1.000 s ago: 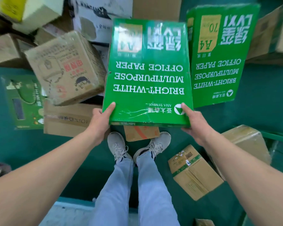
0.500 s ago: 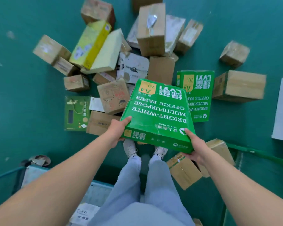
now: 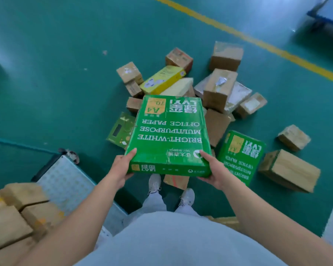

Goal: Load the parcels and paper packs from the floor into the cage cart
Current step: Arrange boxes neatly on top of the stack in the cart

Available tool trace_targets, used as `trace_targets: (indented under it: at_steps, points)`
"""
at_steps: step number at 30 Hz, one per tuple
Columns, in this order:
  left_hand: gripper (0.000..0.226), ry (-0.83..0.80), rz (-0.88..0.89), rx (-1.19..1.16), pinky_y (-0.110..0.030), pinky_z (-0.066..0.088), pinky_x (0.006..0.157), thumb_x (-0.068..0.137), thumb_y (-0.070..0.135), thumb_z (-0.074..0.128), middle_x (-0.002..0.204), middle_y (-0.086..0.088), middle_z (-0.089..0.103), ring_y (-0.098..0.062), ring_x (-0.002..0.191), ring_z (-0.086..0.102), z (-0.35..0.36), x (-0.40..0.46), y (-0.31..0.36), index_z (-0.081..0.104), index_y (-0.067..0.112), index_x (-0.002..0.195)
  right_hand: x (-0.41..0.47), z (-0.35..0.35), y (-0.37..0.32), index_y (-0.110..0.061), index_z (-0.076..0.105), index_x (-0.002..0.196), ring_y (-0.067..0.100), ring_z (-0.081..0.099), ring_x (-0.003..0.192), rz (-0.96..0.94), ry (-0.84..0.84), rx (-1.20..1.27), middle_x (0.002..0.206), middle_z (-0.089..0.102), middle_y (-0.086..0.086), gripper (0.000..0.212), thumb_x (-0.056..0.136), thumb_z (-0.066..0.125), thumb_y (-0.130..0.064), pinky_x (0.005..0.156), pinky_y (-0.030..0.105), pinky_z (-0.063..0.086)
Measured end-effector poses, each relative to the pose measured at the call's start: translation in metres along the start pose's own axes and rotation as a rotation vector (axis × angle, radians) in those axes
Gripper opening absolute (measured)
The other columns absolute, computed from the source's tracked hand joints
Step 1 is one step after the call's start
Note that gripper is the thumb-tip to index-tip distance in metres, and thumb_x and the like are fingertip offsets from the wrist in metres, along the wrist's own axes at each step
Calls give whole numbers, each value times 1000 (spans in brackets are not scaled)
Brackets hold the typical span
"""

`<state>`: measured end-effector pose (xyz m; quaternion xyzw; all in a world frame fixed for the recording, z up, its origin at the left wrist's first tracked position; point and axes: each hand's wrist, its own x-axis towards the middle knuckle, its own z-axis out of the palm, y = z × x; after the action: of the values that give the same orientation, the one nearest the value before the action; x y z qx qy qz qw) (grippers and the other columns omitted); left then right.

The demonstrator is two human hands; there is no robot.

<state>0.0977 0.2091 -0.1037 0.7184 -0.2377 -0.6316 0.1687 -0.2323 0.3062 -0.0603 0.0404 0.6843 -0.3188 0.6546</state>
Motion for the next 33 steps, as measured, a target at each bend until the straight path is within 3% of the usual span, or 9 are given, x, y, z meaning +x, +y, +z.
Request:
trace_targets:
  at_steps: [5, 10, 16, 17, 21, 23, 26, 33]
  points:
    - [107, 146, -17, -237, -51, 59, 91, 43, 76, 90, 121, -10, 73, -31, 110, 71, -47, -45, -47, 62, 16, 128, -9, 48, -8, -13, 64, 119, 28, 75, 97, -24, -88, -201, 107, 77, 10, 52, 84, 80, -48, 80, 43, 63]
    - [84, 287, -52, -473, -38, 58, 70, 66, 66, 84, 120, -13, 72, -30, 108, 70, -85, -85, -98, 60, 15, 129, -22, 111, -5, -10, 66, 112, 26, 76, 83, -45, -190, -404, 96, 79, 9, 41, 87, 80, -39, 73, 40, 63]
    - [46, 370, -42, -708, -41, 57, 90, 91, 47, 74, 113, -14, 76, -29, 105, 70, -121, -125, -149, 67, 12, 121, -38, 188, 20, -10, 63, 102, 22, 71, 74, -95, -236, -644, 91, 74, 8, 35, 88, 80, -37, 45, 25, 53]
    - [43, 386, -40, -740, -42, 56, 91, 92, 45, 73, 112, -14, 76, -30, 104, 70, -127, -130, -155, 68, 11, 119, -40, 200, 25, -10, 63, 101, 22, 71, 76, -107, -250, -679, 92, 73, 8, 35, 87, 80, -39, 47, 25, 54]
    - [36, 466, -68, -883, -40, 55, 85, 94, 41, 71, 107, -14, 75, -29, 96, 68, -159, -144, -179, 68, 10, 113, -49, 253, 50, -10, 64, 106, 28, 73, 91, -116, -307, -814, 100, 75, 10, 44, 83, 83, -43, 83, 46, 62]
    - [39, 519, -78, -986, -40, 54, 85, 93, 42, 74, 111, -15, 72, -30, 98, 67, -187, -153, -200, 66, 10, 115, -60, 292, 71, -10, 65, 104, 29, 74, 88, -122, -347, -893, 98, 76, 10, 41, 84, 83, -41, 79, 47, 63]
    - [47, 550, -92, -1077, -46, 54, 92, 90, 46, 76, 120, -16, 70, -34, 107, 66, -219, -157, -224, 65, 11, 120, -71, 339, 96, -9, 66, 105, 26, 75, 85, -143, -396, -960, 97, 77, 9, 43, 83, 83, -42, 64, 34, 59]
    - [25, 675, -56, -1266, -48, 52, 96, 97, 36, 70, 114, -16, 70, -32, 101, 65, -293, -171, -267, 66, 13, 105, -93, 443, 161, -6, 66, 110, 27, 76, 89, -182, -500, -1141, 100, 78, 11, 48, 84, 82, -43, 68, 36, 60]
